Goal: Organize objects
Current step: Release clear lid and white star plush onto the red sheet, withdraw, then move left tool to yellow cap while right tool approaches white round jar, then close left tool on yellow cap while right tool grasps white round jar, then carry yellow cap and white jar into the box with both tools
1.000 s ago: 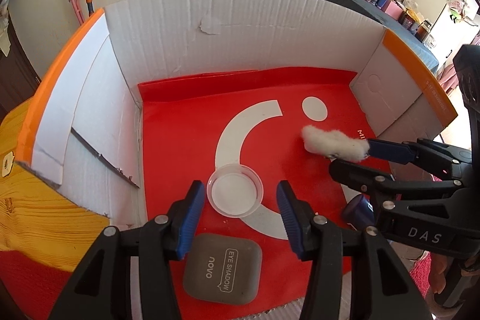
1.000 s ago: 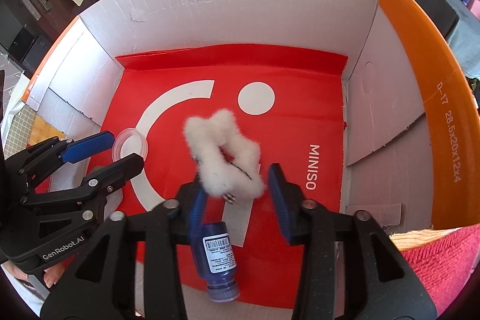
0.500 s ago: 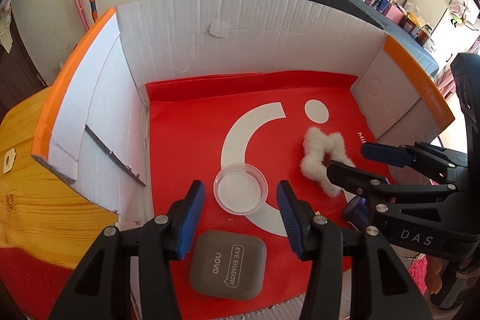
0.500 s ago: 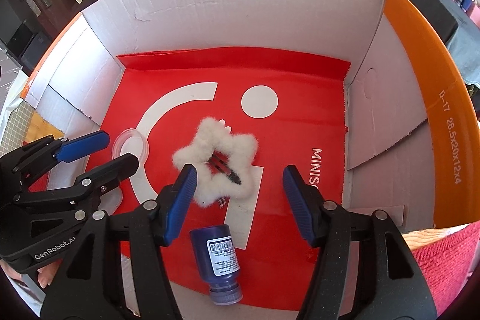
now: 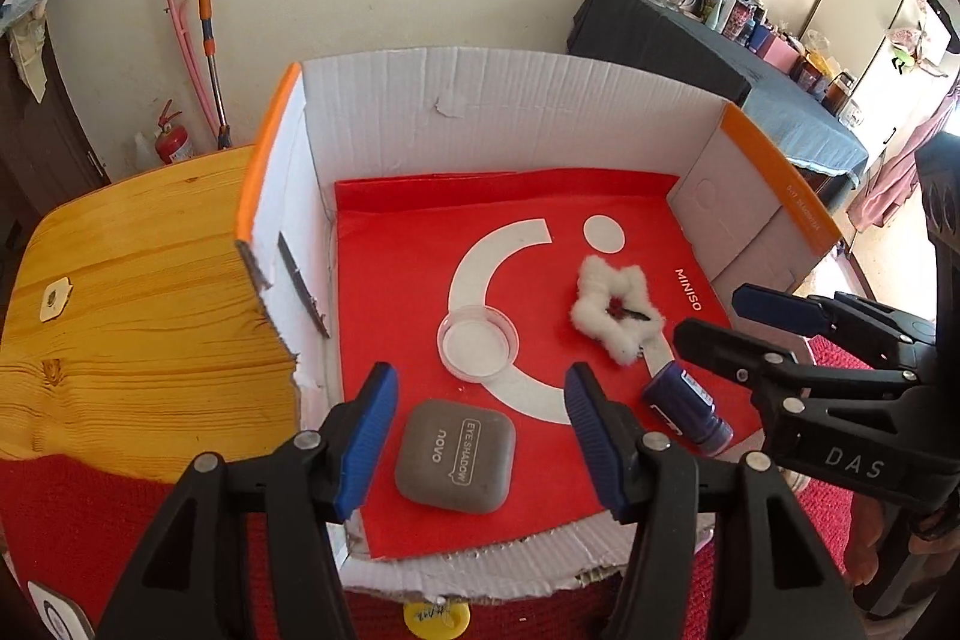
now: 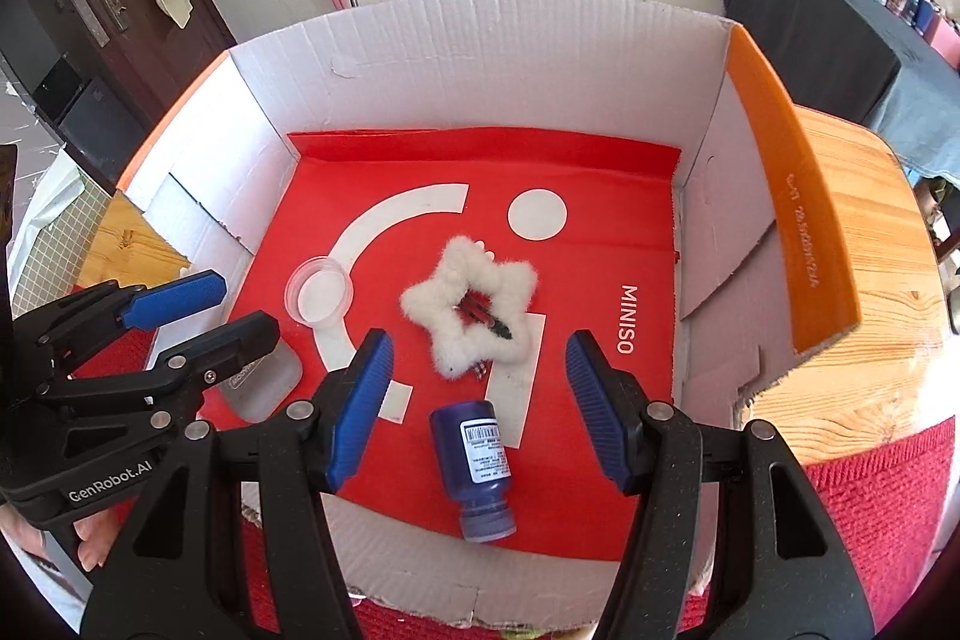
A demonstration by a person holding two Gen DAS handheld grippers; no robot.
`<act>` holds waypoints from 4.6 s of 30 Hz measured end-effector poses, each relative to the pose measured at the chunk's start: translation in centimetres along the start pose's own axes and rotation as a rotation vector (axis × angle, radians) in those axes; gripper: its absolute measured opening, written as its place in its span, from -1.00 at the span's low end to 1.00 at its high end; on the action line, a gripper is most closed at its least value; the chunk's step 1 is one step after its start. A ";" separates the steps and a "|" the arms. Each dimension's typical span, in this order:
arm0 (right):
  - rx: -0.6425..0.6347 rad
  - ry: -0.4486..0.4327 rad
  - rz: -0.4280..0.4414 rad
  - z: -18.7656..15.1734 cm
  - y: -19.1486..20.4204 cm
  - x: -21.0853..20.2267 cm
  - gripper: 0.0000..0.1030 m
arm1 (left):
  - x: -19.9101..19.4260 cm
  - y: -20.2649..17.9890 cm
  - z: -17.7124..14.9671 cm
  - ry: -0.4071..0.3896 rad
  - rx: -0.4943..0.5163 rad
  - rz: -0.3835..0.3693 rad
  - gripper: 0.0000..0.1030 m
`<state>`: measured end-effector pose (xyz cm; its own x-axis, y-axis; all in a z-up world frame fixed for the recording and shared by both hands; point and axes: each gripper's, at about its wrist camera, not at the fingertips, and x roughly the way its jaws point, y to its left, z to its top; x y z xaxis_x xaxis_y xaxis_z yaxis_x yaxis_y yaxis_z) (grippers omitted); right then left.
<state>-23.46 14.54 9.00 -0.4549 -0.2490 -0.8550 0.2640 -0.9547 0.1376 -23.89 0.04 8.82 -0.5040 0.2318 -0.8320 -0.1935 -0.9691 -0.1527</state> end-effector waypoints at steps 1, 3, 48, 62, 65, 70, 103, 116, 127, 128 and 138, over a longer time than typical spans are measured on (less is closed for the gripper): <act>0.000 -0.011 0.002 -0.2 0.1 -0.5 0.15 | -0.6 0.0 -0.2 -0.011 -0.003 0.003 0.18; 0.007 -0.038 0.017 -0.8 0.2 -1.7 0.17 | -2.0 0.0 -0.6 -0.040 -0.004 0.009 0.18; -0.036 -0.352 -0.138 -20.0 1.8 -6.9 0.71 | -6.5 -2.1 -18.8 -0.229 -0.128 0.052 1.00; 0.019 -0.206 -0.154 -16.9 -2.6 -4.5 0.71 | -3.6 -0.1 -16.2 -0.129 -0.105 0.089 0.84; 0.010 -0.145 -0.172 -15.7 -3.9 -3.5 0.71 | -2.6 0.4 -15.2 -0.094 -0.080 0.088 0.72; -0.029 -0.088 -0.146 -14.1 -5.1 -2.0 0.68 | -0.8 0.8 -13.6 -0.041 -0.032 0.095 0.45; -0.102 -0.244 0.040 -13.5 -2.5 -7.1 -0.24 | -5.6 -1.3 -14.0 -0.194 0.050 -0.030 -0.40; -0.171 -0.267 0.014 -10.6 -1.1 -9.2 -0.24 | -7.1 -3.8 -10.9 -0.210 0.128 -0.078 -0.40; -0.471 0.101 -0.210 -3.2 0.8 -4.3 -0.24 | -1.5 -5.2 -5.7 -0.063 0.198 -0.125 -0.40; -0.485 0.147 -0.212 -2.9 0.9 -3.5 -0.24 | -0.9 -5.2 -5.3 -0.053 0.204 -0.128 -0.40; -0.560 0.463 -0.252 -1.7 1.3 3.1 -0.24 | 2.8 -5.2 -4.1 0.028 0.232 -0.164 -0.40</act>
<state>-23.09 12.79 5.73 -0.1879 0.1767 -0.9662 0.6468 -0.7180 -0.2571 -20.91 5.35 5.07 -0.4269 0.3785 -0.8213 -0.4601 -0.8727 -0.1631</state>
